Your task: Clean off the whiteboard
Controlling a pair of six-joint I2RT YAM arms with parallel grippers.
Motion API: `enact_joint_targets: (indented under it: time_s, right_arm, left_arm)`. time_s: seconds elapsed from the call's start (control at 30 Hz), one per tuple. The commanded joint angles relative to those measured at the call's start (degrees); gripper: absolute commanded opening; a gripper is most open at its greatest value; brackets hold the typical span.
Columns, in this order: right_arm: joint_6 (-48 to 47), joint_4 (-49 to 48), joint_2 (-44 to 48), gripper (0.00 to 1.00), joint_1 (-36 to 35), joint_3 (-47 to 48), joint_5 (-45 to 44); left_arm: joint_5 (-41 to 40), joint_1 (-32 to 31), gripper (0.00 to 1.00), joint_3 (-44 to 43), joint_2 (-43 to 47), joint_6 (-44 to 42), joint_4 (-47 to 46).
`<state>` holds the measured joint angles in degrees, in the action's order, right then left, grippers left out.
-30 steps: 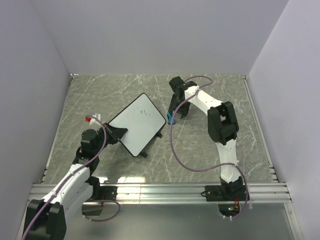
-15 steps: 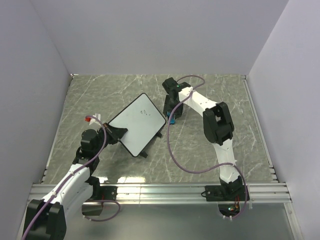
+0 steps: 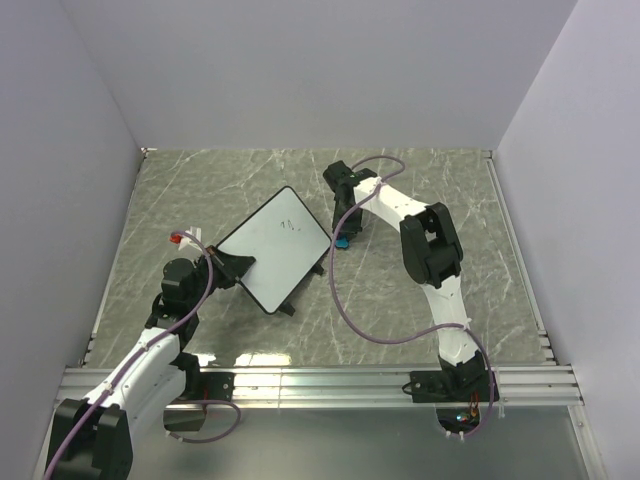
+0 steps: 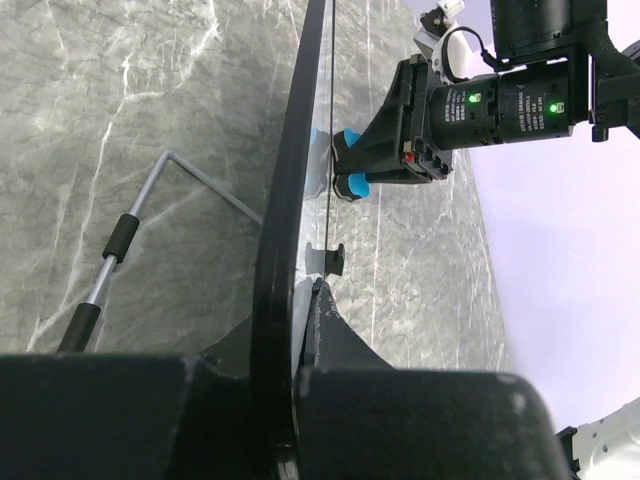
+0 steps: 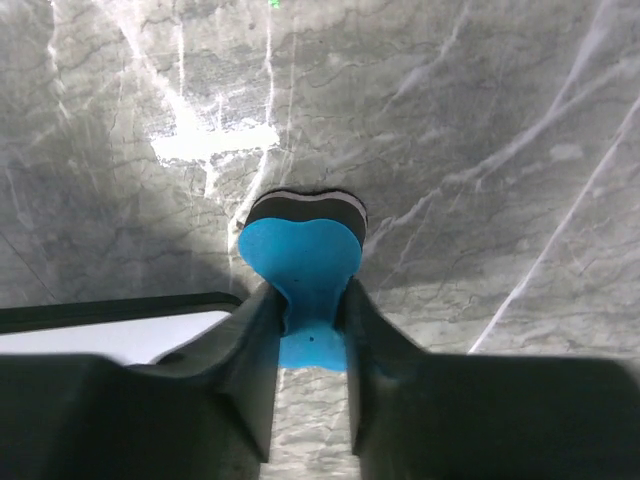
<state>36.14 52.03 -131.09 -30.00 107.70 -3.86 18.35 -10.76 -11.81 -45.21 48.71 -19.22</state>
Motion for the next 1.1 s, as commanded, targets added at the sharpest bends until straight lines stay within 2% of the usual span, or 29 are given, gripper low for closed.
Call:
enact_joint_targets:
  time_s: [0.0,0.07,0.2,0.27,0.4,0.73,0.87,1.07]
  right_arm:
    - [-0.28,0.26,-0.31,0.21,0.03,0.84,-1.85]
    - [-0.54,0.26,-0.14,0.12,0.12,0.93,-2.12]
    - [-1.33,1.05,0.22,0.07,0.29,1.37,-3.08]
    - [-1.77,1.32,0.48,0.00,0.47,1.46,-3.17]
    - [-1.78,0.80,3.54,0.00,0.47,0.94,-2.30]
    - [2.70,-9.66,10.85,0.00,-0.58,0.05,14.74]
    - [5.42,-14.32,10.33,0.00,-4.70,1.63,22.55]
    - [10.08,-16.87,3.74,0.00,-10.78,9.10,27.50]
  left_arm:
    - [2.66,-1.45,0.00,1.71,-1.81,-4.41,11.84]
    - [2.66,-1.36,0.00,1.62,-1.81,-4.41,11.84]
    - [2.57,-1.36,0.00,1.71,-1.90,-4.41,11.84]
    - [2.57,-1.36,0.00,1.71,-1.90,-4.50,11.75]
    - [2.66,-1.37,0.00,1.62,-2.07,-4.59,11.67]
    - [2.66,-1.36,0.00,1.62,-2.43,-4.50,11.58]
    - [2.57,-1.36,0.00,1.62,-2.42,-4.50,11.58]
    - [2.66,-1.36,0.00,1.53,-2.25,-4.50,11.66]
